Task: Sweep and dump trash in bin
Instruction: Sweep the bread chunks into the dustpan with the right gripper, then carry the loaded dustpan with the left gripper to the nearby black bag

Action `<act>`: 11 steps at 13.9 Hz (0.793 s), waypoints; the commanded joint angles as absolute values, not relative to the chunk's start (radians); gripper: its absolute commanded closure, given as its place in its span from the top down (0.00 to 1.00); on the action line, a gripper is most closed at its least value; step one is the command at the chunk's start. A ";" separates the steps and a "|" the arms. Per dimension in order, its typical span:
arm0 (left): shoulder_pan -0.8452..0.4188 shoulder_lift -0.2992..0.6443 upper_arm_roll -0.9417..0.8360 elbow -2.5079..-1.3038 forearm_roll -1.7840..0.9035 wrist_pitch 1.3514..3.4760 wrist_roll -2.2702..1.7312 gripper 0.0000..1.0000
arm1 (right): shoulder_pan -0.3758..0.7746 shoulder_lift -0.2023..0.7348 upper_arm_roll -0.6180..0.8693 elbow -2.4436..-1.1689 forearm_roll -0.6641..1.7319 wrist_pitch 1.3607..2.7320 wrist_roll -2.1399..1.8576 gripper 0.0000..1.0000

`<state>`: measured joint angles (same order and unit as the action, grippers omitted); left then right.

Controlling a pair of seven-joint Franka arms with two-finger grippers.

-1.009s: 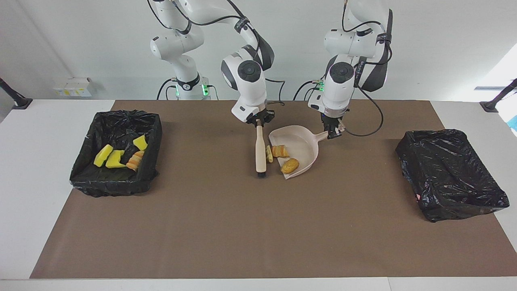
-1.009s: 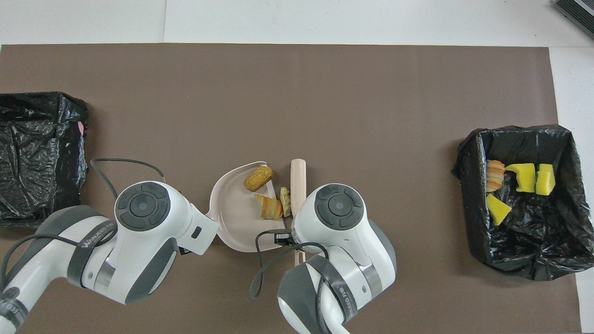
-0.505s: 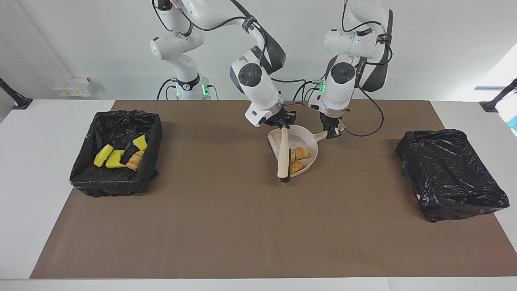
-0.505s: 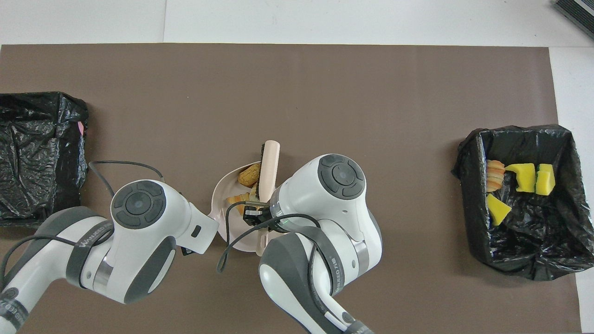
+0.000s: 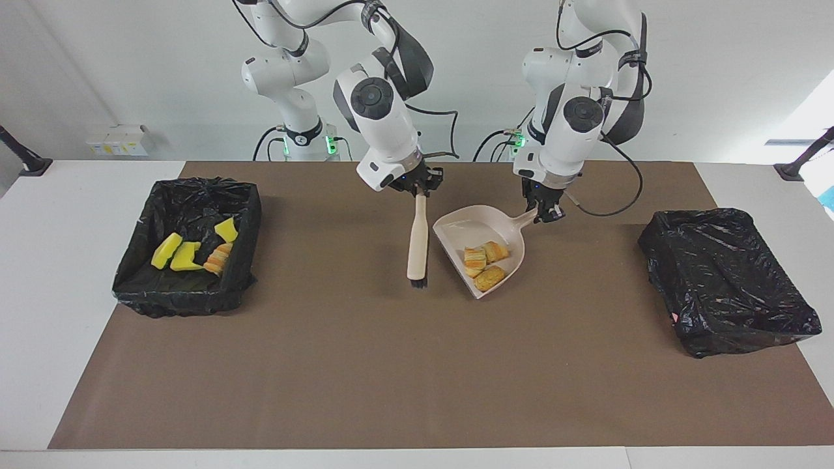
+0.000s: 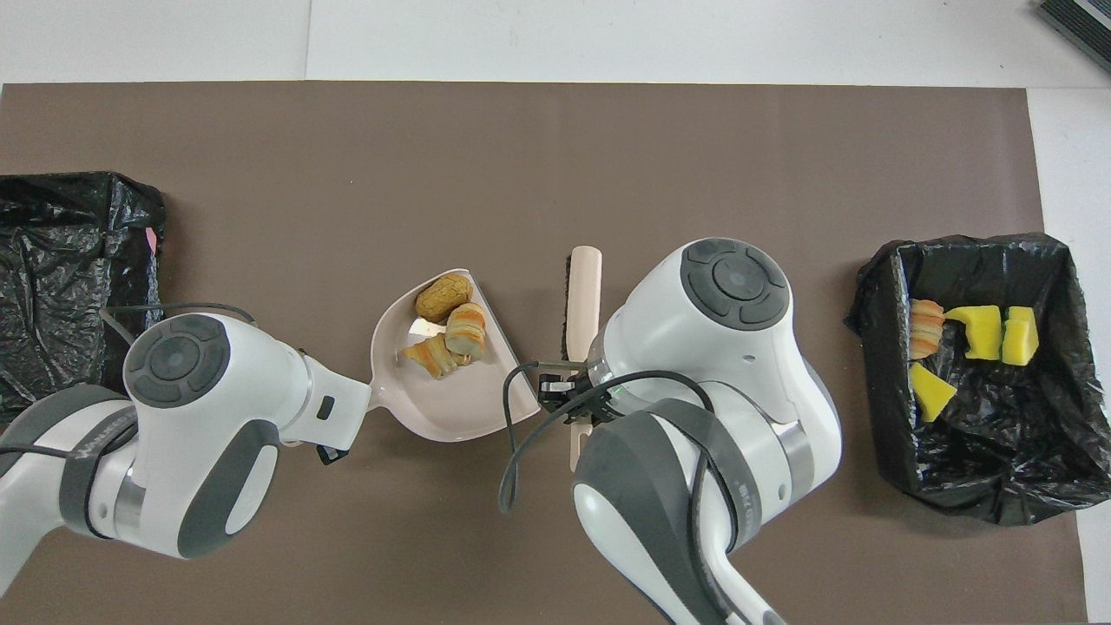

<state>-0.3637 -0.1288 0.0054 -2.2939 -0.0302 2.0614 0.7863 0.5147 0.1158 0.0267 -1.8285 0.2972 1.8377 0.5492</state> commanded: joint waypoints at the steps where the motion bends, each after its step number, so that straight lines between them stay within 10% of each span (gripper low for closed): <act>1: -0.304 -0.207 0.003 -2.293 -0.048 2.005 0.750 0.00 | 0.515 0.089 0.043 -1.848 0.226 1.831 0.569 0.00; 11: 0.084 -0.184 0.003 -2.089 -0.048 1.862 0.759 0.00 | 0.800 0.067 0.048 -2.016 0.203 1.973 0.791 0.00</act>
